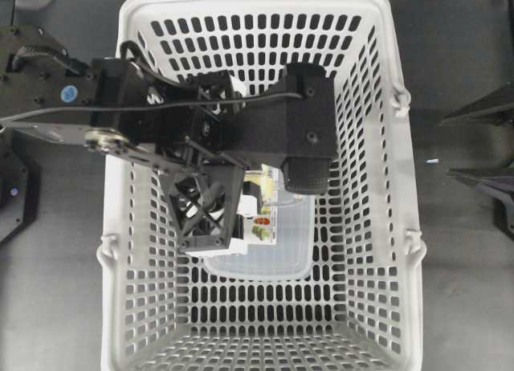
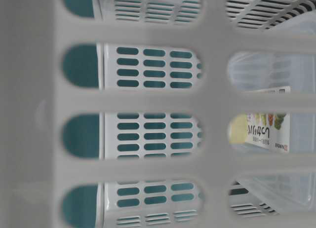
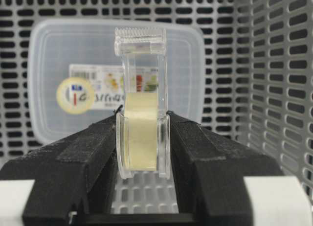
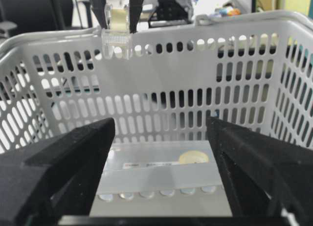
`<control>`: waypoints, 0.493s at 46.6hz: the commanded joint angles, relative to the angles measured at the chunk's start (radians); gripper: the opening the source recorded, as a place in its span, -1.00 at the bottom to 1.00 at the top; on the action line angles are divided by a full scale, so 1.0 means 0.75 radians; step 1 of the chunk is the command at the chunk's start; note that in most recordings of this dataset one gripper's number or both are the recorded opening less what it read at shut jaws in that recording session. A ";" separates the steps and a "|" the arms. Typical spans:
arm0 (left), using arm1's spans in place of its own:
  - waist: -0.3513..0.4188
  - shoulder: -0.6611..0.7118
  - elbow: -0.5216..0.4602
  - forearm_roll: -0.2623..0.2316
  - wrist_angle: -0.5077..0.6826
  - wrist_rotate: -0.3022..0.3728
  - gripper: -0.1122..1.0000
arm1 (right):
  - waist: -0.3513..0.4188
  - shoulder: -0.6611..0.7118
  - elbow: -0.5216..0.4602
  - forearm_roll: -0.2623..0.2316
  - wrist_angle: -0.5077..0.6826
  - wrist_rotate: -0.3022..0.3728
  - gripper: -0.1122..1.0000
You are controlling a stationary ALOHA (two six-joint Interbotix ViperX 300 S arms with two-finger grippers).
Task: Pick up the tape dispenser from the shopping basket with the left arm.
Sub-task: 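Lift the clear tape dispenser upward with the left gripper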
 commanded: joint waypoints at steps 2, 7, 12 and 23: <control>-0.004 -0.014 -0.014 0.004 -0.008 0.002 -0.29 | 0.002 0.006 -0.010 0.004 -0.006 0.002 0.51; -0.006 -0.010 -0.014 0.002 -0.010 0.000 -0.29 | 0.000 0.006 -0.010 0.004 -0.006 0.002 0.51; -0.012 -0.006 -0.014 0.004 -0.010 -0.004 -0.29 | 0.002 0.008 -0.010 0.004 -0.006 0.002 0.51; -0.029 0.020 0.008 0.002 -0.008 -0.010 -0.29 | 0.002 0.002 -0.010 0.004 0.000 0.002 0.51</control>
